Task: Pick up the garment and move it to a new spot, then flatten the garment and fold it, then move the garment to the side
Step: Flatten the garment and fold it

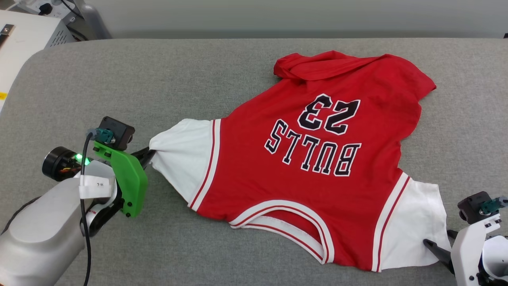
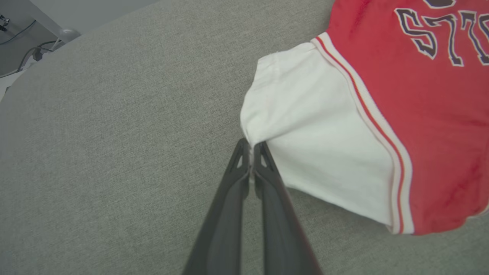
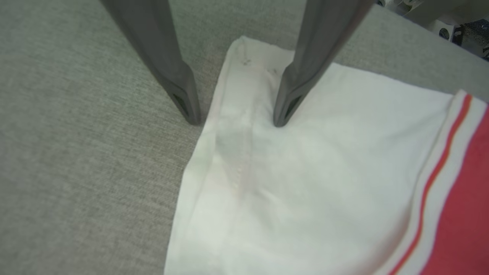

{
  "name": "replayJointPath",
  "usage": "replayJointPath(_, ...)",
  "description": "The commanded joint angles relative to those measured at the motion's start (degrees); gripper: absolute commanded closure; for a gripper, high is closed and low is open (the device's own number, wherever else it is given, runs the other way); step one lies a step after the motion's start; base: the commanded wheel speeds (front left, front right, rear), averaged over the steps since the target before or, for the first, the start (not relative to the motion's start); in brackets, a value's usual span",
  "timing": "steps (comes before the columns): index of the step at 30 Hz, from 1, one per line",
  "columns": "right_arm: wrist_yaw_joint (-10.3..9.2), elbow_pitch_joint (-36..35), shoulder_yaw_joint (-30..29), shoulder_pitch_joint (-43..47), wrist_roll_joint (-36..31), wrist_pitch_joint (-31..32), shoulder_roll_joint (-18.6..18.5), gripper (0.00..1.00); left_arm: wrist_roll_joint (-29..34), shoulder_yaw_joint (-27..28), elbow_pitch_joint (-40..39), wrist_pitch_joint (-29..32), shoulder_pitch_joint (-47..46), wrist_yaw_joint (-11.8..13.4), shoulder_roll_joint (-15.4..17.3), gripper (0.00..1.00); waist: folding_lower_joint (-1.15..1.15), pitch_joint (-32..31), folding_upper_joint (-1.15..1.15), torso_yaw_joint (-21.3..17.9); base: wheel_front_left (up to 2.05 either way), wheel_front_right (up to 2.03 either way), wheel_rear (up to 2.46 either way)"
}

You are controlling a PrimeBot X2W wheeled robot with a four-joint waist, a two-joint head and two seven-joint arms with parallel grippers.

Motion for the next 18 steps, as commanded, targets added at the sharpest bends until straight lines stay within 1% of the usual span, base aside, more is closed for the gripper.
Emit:
replayJointPath(1, 0.01, 1.7, 3.0, 0.0, 1.5, -1.0, 2.9, 1.00, 0.6, 0.2, 0.5, -0.6, -0.6, 0.0, -0.2, 1.00, 0.00, -0.6, 0.00, -0.2, 0.00, 0.00, 0.00)
replayJointPath(6, 0.01, 1.9, 3.8, -1.7, 1.8, -7.4, 1.1, 1.00, 0.4, 0.4, 0.5, -2.6, 0.2, -0.1, 0.0, 1.00, 0.00, -2.9, 0.00, -0.7, 0.00, 0.00, 0.00)
replayJointPath(10, 0.01, -0.2, 1.4, -2.2, 1.0, -12.0, -1.0, 1.00, 0.4, 0.9, -1.3, -4.7, 1.0, 0.1, 0.7, 1.00, 0.00, -5.4, 0.00, -1.1, 0.00, 0.00, 0.00)
replayJointPath(15, 0.01, -5.4, -6.1, -1.6, 0.4, -16.6, -4.2, 1.00, 0.6, 2.7, -6.9, -7.5, 0.7, 0.9, 2.5, 1.00, 0.00, -8.2, 0.00, -1.4, 0.00, 0.00, 0.00)
replayJointPath(18, 0.01, -10.1, -11.5, -1.2, -0.1, -17.4, -5.2, 1.00, 0.4, 4.5, -11.6, -8.9, -0.2, 2.1, 3.7, 1.00, 0.00, -9.5, 0.00, -1.6, 0.00, 0.00, 0.00)
